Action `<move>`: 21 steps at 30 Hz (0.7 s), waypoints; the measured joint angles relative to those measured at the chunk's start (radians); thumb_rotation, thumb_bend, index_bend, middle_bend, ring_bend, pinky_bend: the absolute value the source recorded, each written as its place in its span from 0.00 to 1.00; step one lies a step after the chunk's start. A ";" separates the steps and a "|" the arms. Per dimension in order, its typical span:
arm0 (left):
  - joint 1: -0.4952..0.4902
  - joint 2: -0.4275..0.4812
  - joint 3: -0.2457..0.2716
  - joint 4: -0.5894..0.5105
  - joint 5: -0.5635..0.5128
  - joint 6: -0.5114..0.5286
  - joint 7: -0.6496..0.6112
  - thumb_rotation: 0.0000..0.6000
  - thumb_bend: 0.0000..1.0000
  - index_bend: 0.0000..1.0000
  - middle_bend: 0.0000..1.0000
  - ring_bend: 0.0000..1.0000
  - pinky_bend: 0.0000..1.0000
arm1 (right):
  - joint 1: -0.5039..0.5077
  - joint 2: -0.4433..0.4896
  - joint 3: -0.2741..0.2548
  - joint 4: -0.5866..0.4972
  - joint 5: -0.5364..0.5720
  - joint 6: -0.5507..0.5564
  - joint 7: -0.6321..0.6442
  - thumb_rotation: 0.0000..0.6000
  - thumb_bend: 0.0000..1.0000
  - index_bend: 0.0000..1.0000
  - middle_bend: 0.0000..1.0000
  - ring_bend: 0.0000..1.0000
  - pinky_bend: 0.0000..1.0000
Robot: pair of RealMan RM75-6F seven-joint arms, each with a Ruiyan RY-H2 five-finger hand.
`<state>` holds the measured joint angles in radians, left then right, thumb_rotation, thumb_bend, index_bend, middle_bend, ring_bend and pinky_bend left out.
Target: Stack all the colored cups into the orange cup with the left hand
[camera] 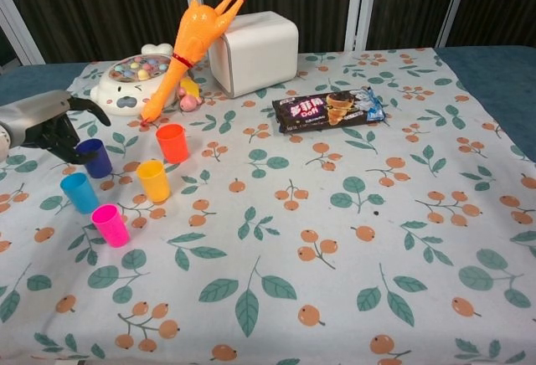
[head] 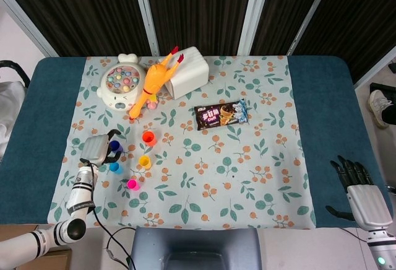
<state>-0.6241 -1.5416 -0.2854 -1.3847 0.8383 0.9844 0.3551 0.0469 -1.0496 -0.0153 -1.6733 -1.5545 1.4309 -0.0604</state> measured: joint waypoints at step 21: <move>-0.028 -0.039 0.020 0.083 -0.037 -0.012 -0.002 1.00 0.33 0.44 1.00 1.00 1.00 | 0.000 0.004 0.001 0.000 -0.001 0.004 0.014 1.00 0.20 0.00 0.00 0.00 0.00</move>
<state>-0.6523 -1.5808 -0.2651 -1.3022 0.8014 0.9724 0.3530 0.0469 -1.0458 -0.0146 -1.6731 -1.5553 1.4345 -0.0463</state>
